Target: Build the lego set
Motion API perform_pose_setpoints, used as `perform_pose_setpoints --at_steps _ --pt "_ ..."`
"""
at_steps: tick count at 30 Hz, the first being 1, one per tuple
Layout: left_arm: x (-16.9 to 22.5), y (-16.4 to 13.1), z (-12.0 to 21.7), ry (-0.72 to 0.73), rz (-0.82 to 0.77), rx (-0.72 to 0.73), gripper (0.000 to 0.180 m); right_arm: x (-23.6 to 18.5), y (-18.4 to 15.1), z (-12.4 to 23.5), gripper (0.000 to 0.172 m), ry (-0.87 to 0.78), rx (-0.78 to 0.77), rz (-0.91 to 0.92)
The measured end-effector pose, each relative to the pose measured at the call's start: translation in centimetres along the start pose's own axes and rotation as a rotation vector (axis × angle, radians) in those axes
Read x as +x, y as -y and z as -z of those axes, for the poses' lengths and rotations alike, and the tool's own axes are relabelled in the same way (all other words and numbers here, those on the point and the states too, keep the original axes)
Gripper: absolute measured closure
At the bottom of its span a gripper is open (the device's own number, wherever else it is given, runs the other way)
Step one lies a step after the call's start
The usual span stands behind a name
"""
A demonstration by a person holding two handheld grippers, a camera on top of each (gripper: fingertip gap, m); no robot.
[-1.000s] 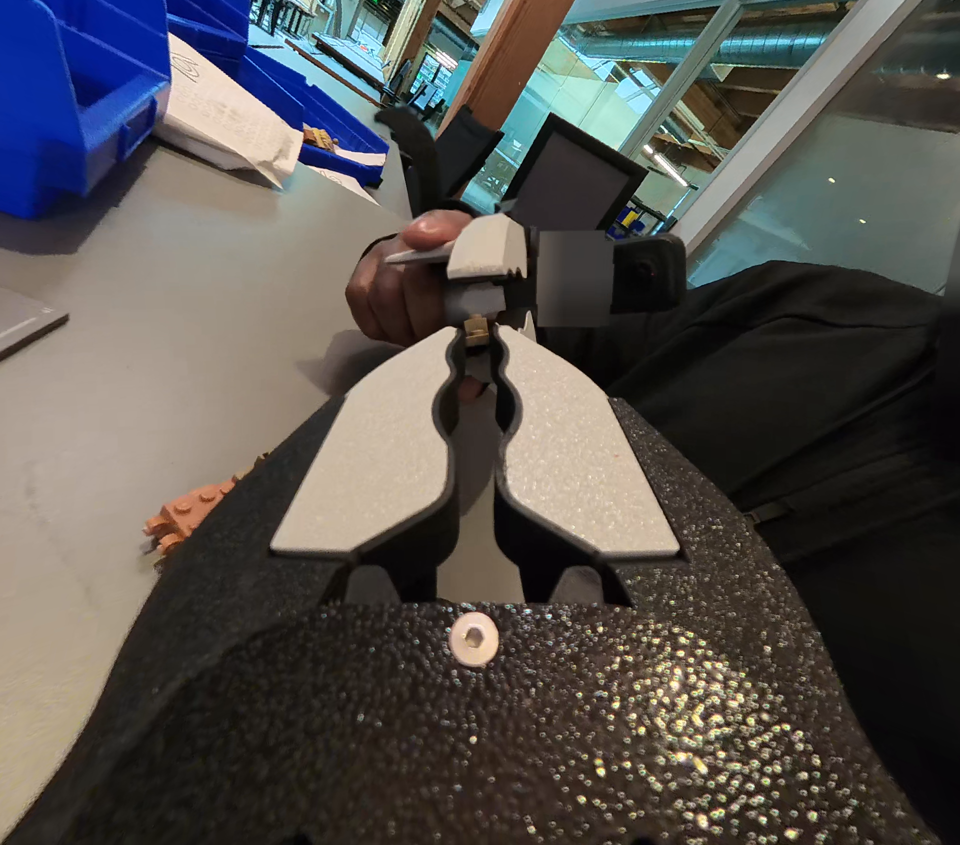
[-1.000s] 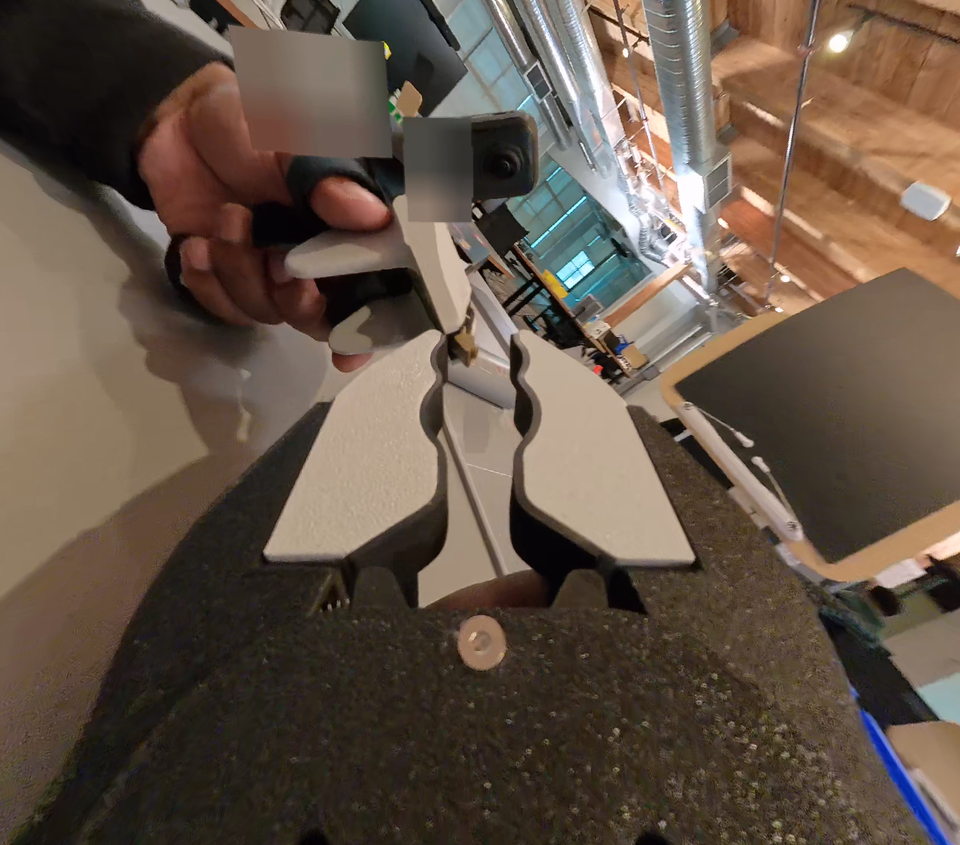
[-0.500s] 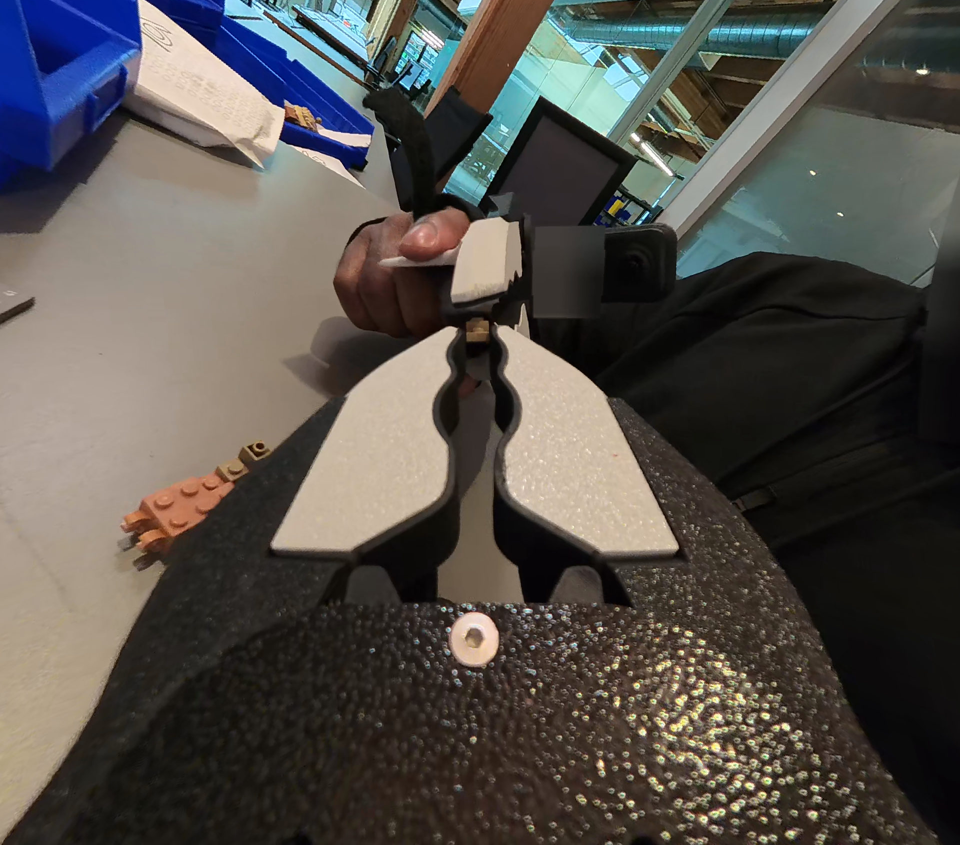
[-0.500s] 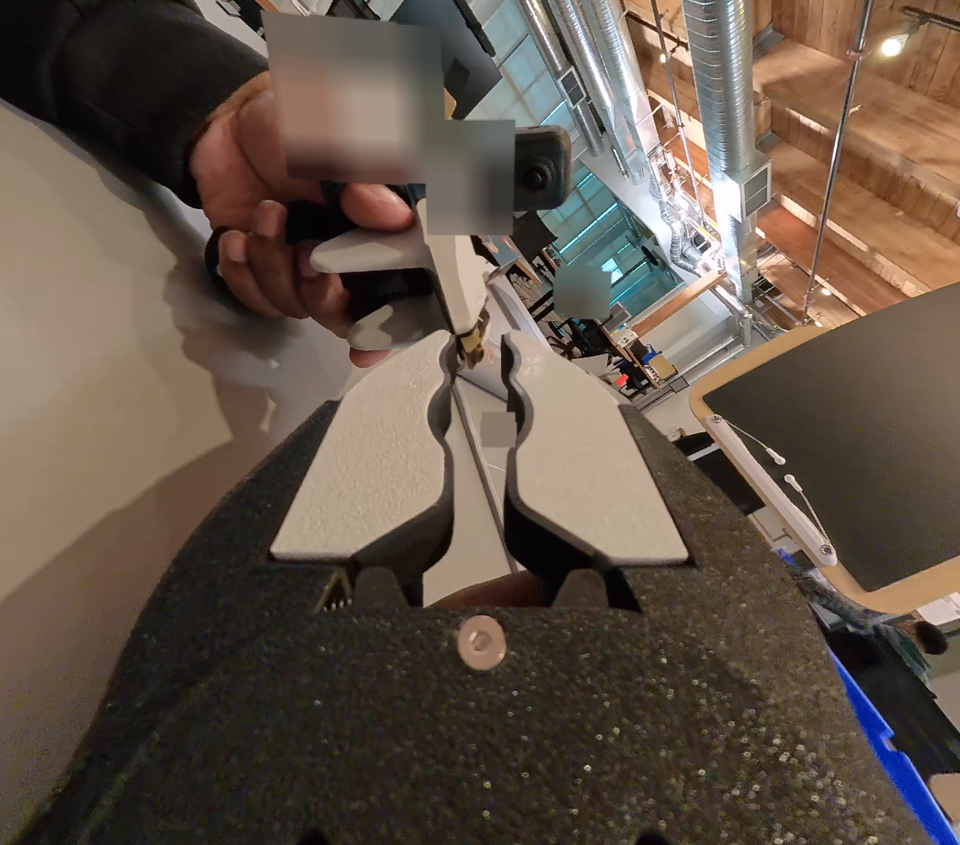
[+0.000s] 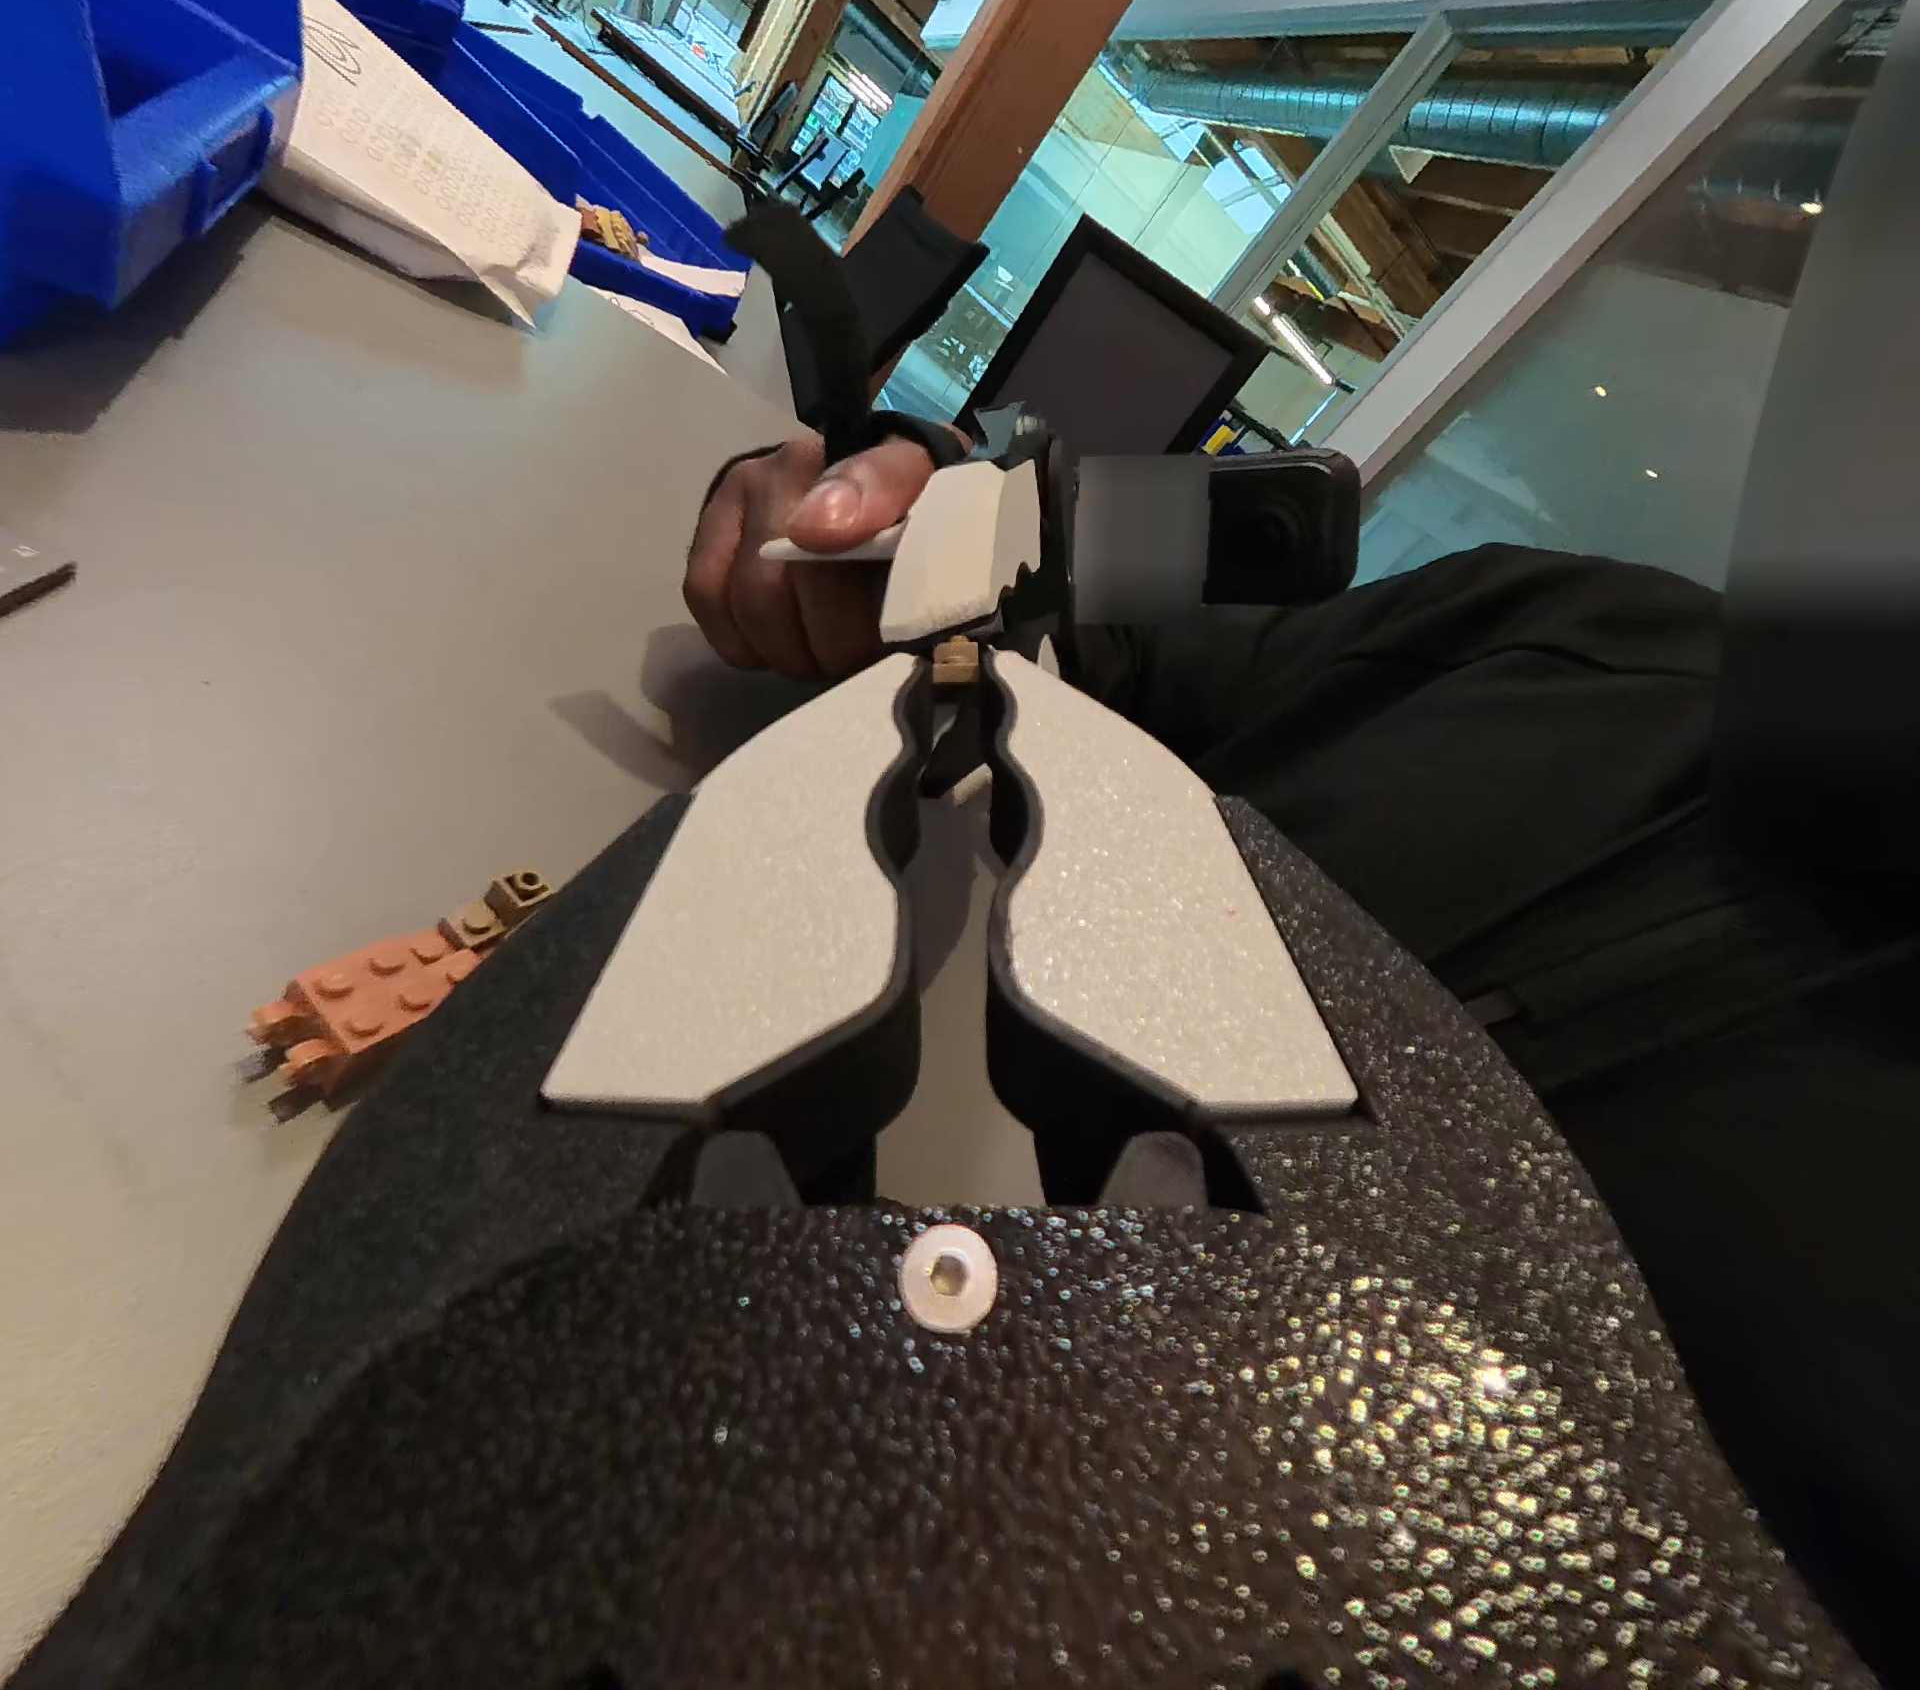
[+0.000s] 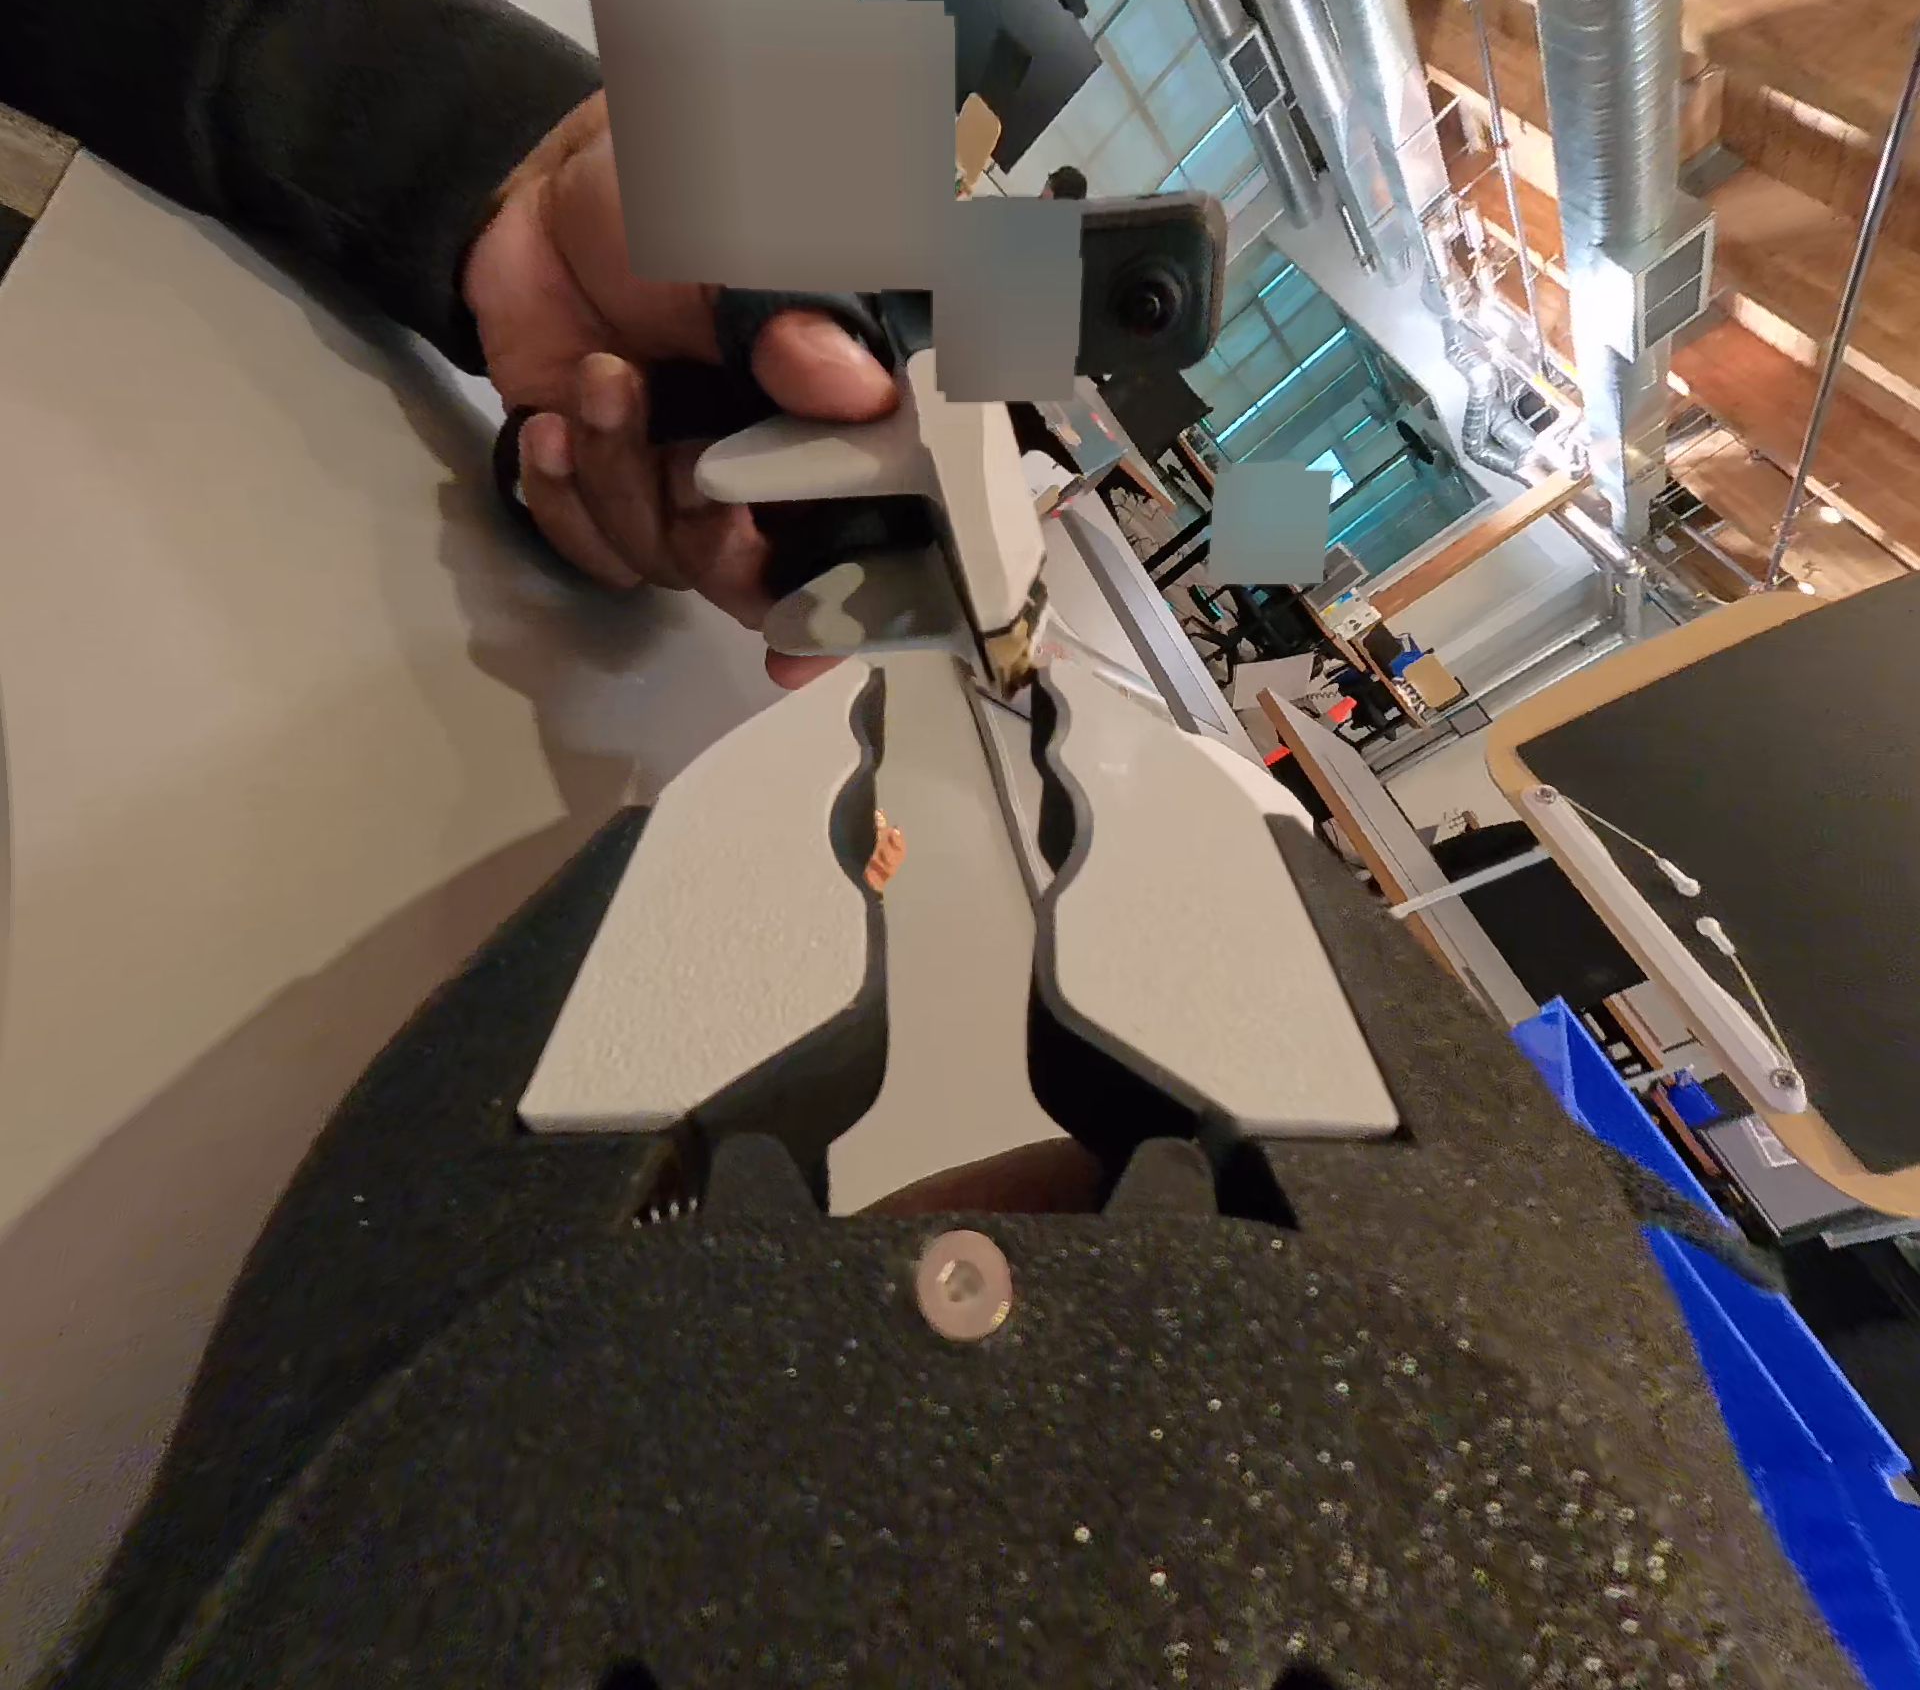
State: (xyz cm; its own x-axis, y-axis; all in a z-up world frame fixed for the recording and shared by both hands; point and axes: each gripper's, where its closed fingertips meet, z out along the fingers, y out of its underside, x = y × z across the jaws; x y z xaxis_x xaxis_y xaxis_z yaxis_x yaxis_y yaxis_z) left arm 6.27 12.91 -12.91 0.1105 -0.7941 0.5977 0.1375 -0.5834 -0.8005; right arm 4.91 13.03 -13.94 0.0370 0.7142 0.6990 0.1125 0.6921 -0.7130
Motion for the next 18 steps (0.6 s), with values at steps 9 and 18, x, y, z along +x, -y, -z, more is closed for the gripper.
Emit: perform_pose_setpoints --at_steps 9,18 --pt "-0.12 -0.16 -0.16 0.012 -0.005 -0.011 0.173 0.48 -0.35 0.0 0.146 -0.019 -0.021 -0.018" --pt "-0.25 -0.32 -0.17 0.023 -0.007 -0.022 0.173 0.45 -0.45 -0.02 0.148 -0.012 -0.024 -0.029"
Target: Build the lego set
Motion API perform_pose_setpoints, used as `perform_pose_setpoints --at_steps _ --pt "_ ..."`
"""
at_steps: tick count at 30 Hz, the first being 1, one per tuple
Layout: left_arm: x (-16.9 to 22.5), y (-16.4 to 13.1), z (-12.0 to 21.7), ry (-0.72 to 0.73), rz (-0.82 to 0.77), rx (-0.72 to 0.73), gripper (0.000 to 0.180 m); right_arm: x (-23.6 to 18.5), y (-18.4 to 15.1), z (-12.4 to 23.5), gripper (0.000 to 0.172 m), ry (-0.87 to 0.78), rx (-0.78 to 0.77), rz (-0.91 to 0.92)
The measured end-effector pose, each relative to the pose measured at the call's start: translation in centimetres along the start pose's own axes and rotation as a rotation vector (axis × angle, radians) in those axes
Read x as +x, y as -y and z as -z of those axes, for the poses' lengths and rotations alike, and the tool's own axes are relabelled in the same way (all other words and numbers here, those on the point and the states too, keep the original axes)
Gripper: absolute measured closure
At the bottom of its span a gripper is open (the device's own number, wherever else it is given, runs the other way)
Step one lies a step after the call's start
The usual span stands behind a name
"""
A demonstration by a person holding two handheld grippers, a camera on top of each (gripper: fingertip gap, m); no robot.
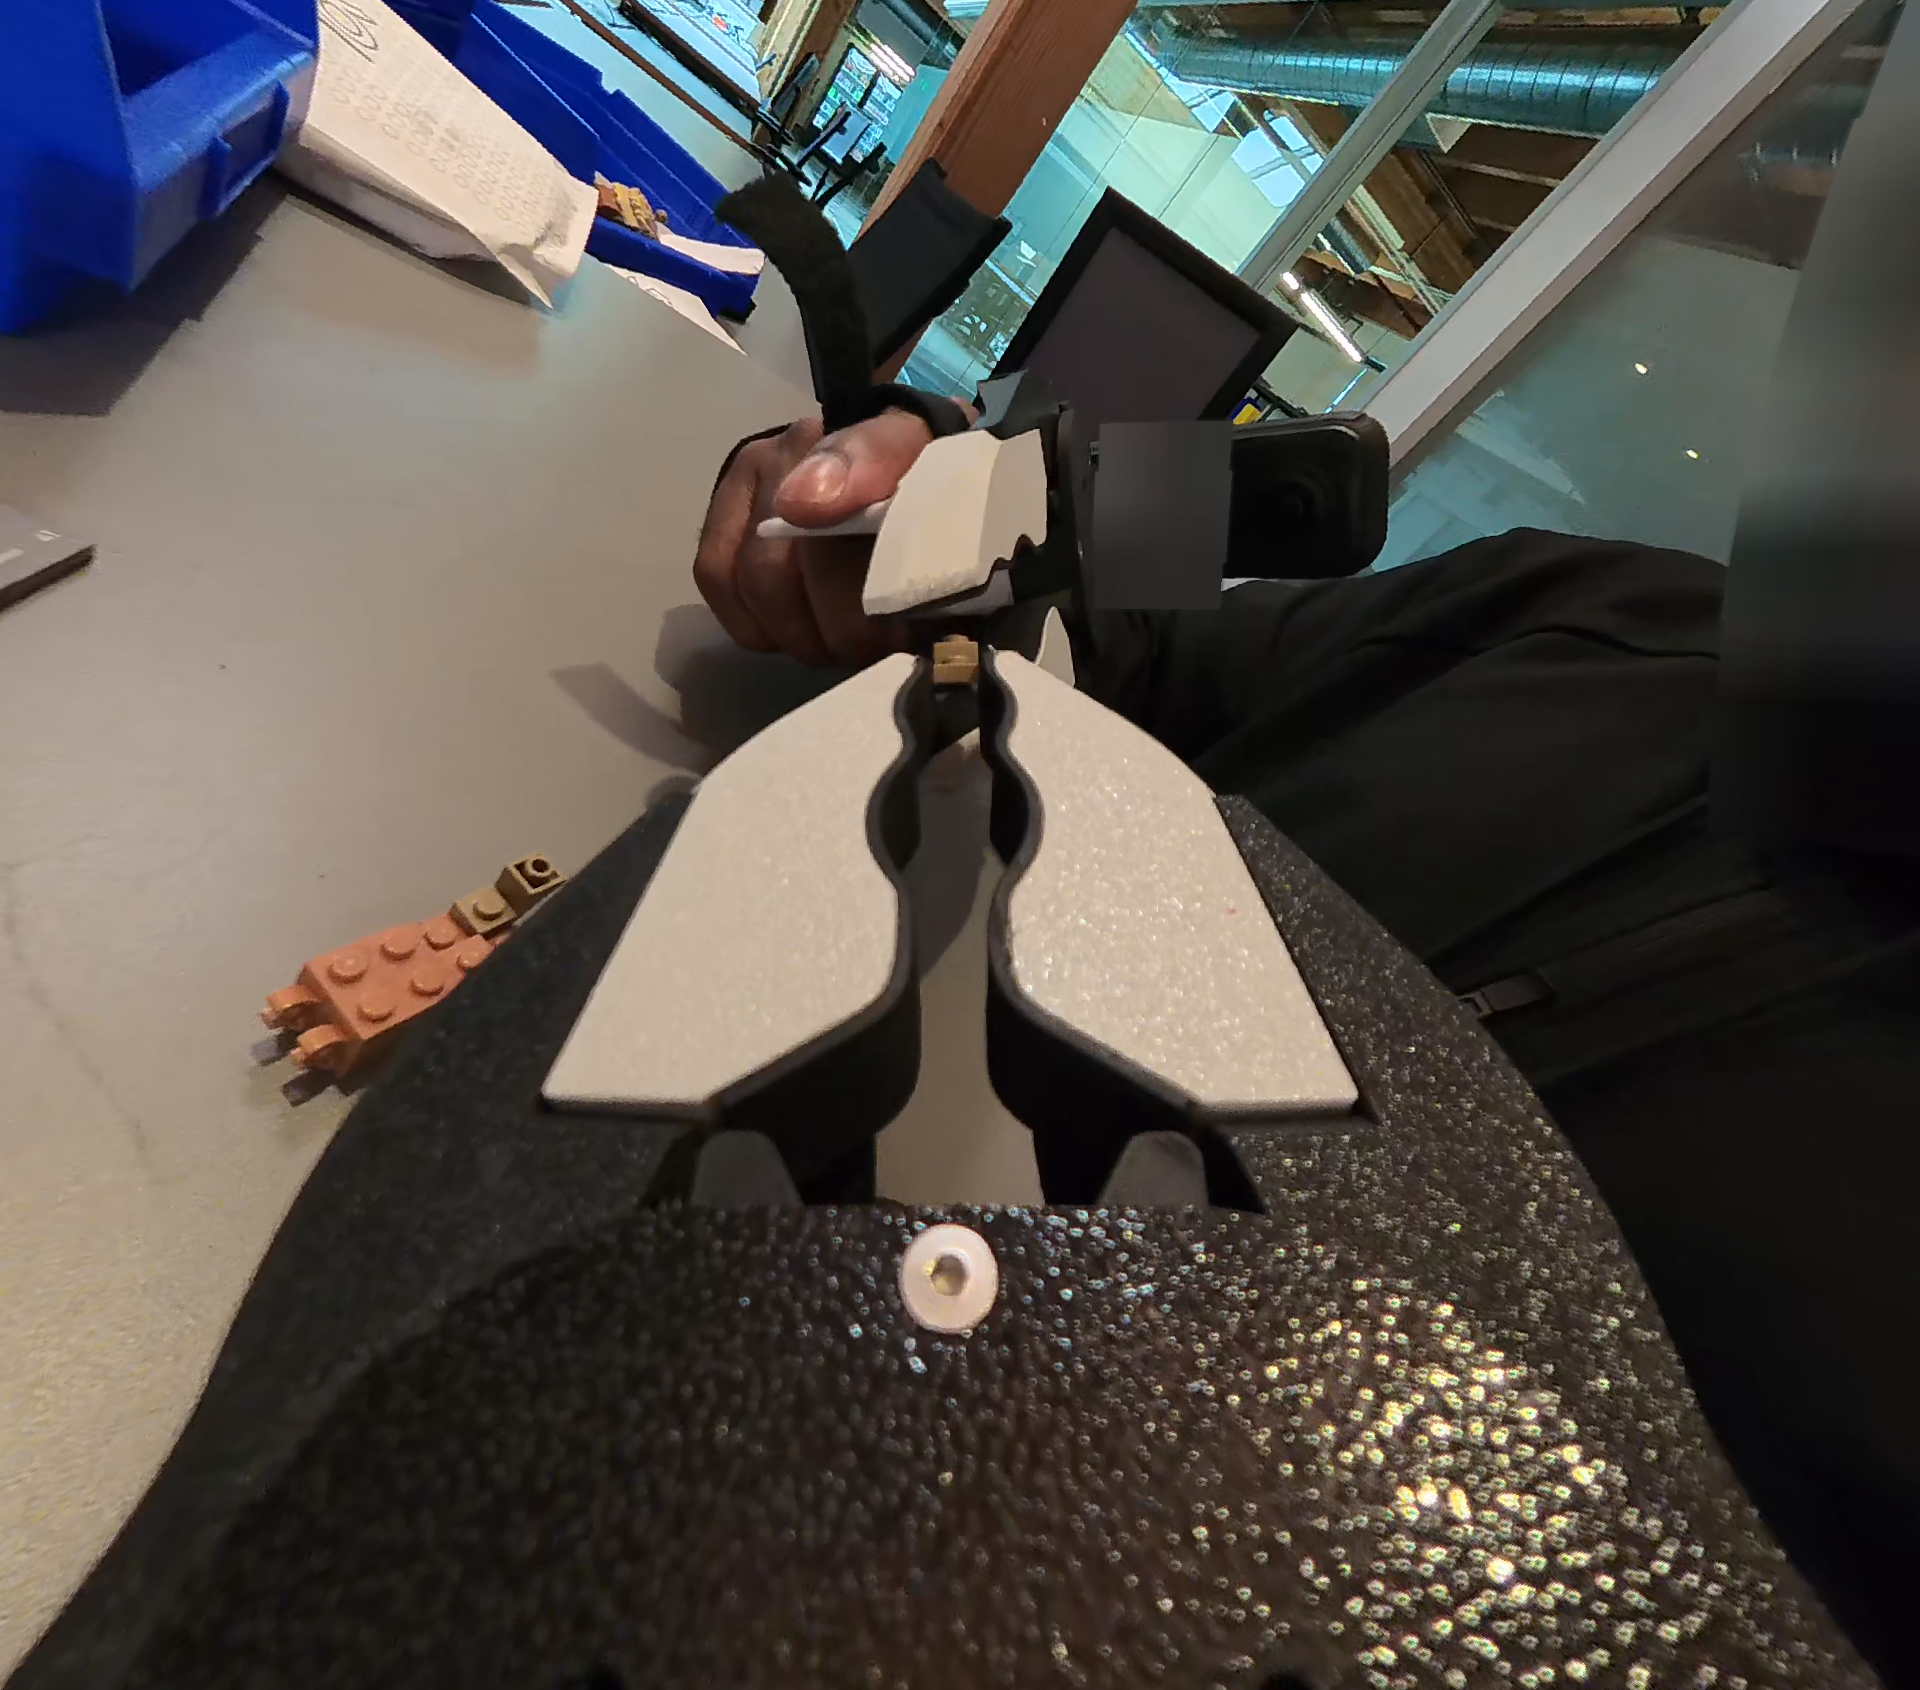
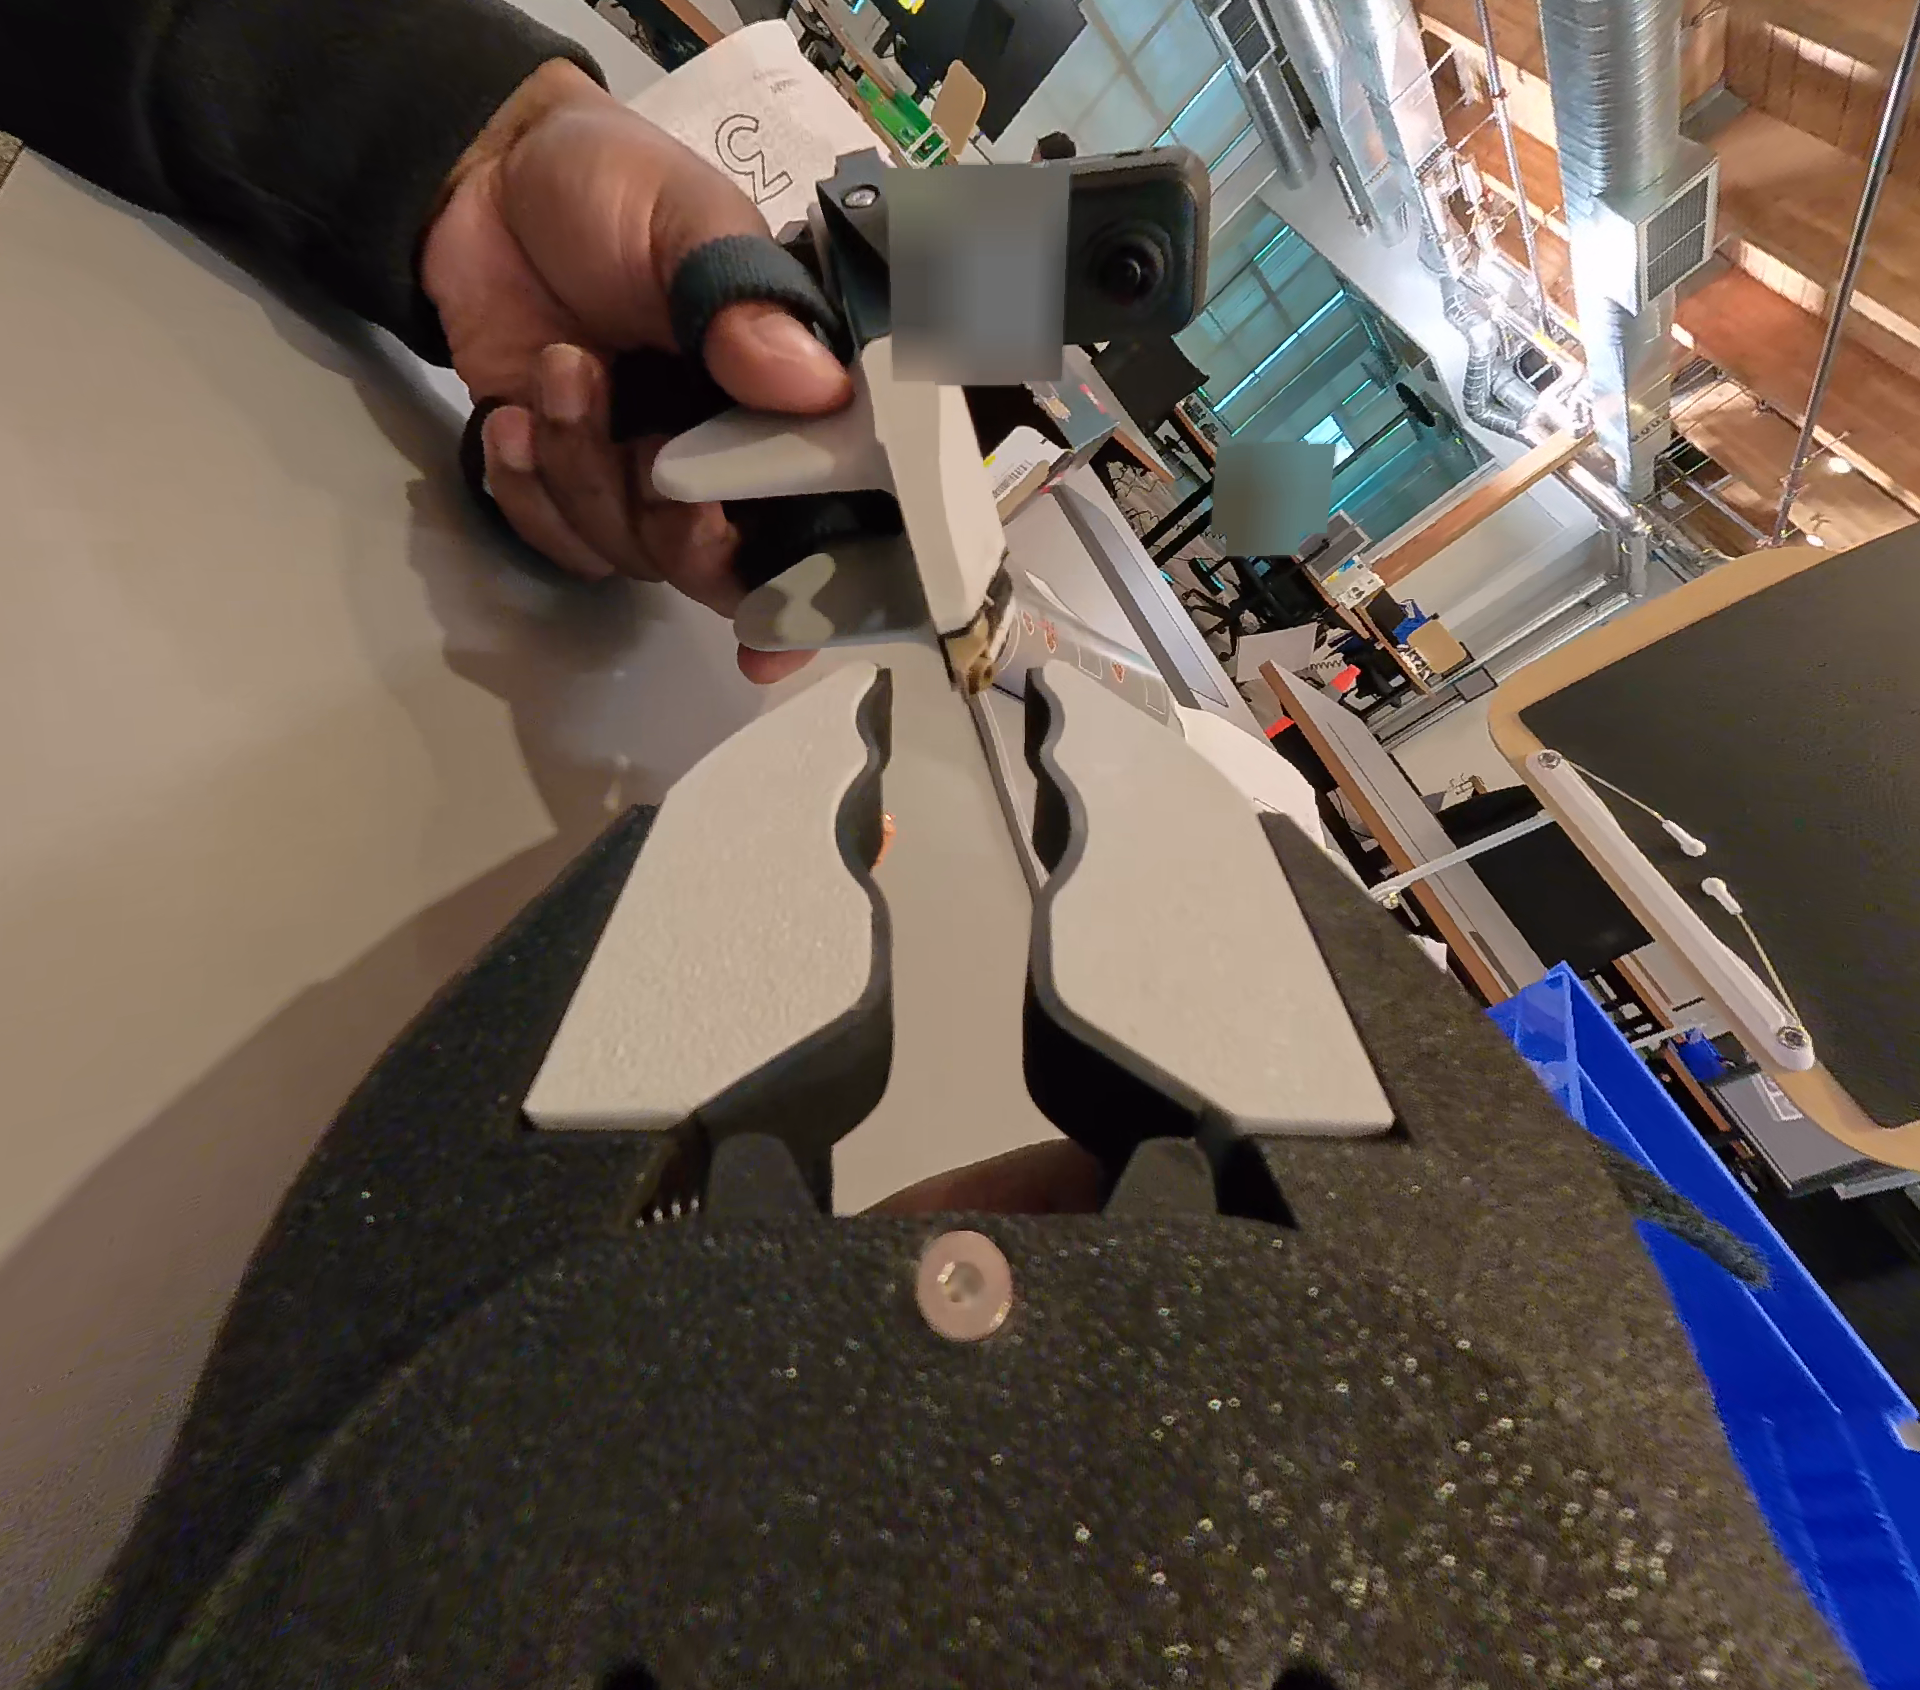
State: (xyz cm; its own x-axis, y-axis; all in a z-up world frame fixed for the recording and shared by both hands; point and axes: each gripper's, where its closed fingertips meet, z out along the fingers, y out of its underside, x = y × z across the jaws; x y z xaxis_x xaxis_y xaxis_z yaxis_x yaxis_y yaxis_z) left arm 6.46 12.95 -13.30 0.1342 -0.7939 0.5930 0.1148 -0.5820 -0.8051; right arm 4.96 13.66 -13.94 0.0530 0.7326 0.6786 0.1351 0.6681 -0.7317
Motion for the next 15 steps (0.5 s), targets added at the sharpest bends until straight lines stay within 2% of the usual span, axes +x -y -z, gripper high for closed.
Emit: perform_pose_setpoints --at_steps 8,15 --pt "-0.2 0.1 0.1 0.01 0.003 0.004 0.173 0.4 -0.6 -0.1 0.149 -0.016 -0.033 -0.028" --pt "-1.4 0.8 0.9 0.09 -0.01 0.044 0.173 1.4 -3.1 -0.7 0.152 -0.052 -0.188 -0.186"
